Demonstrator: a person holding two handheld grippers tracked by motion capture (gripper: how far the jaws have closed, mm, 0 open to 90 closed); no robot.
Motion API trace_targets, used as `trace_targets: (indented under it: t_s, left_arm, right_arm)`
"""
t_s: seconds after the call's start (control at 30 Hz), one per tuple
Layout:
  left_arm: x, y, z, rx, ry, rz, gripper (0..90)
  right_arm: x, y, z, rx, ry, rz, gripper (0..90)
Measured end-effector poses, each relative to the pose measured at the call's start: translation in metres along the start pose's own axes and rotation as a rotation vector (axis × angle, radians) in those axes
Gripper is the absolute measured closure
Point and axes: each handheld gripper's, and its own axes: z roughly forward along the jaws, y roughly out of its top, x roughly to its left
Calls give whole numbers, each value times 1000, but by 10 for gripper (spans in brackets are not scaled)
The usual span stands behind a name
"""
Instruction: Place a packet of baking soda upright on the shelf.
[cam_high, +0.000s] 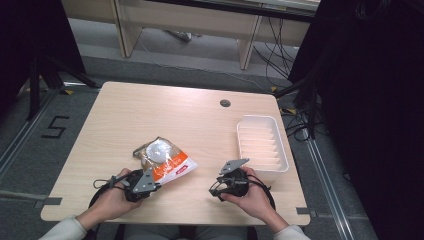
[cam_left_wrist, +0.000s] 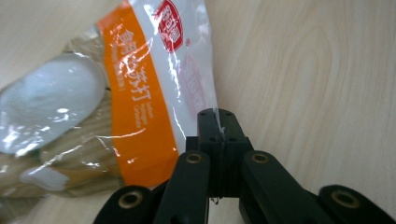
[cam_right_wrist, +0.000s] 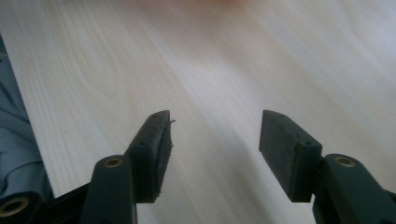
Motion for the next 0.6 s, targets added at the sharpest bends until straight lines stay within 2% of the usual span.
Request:
trace_targets:
  t_s: [0.13, 0.2, 0.3, 0.33, 0.37, 0.4, 0.47, 0.5, 0.53, 0.6]
  left_arm:
    - [3, 3, -11, -58, 25, -10, 898]
    - [4, 4, -14, -69, 37, -9, 898]
    - [4, 5, -18, -75, 33, -10, 898]
    - [4, 5, -19, -76, 45, -6, 898]
    - [4, 6, -20, -79, 43, -8, 898]
    - [4, 6, -20, -85, 46, -10, 898]
    - [5, 7, -23, -78, 46, -3, 898]
    - [7, 7, -24, -68, 51, 7, 898]
    - [6, 7, -24, -88, 50, -9, 898]
    - [7, 7, -26, -90, 56, -9, 898]
  right_arm:
    - [-2, 15, -4, 6, -17, -89, 394]
    - [-5, 26, -5, 14, -32, -137, 390]
    - [-8, 48, -4, 5, -18, -216, 383]
    - [-9, 55, -4, 12, -18, -228, 382]
    - [-9, 62, -3, 21, -18, -255, 382]
    - [-10, 70, -1, 26, -10, -304, 378]
    - [-9, 82, 2, 30, 11, -305, 369]
    - [-9, 87, 3, 31, 8, -313, 366]
    - [-9, 92, 5, 31, -2, -332, 362]
    - [-8, 101, 8, 39, -11, -338, 358]
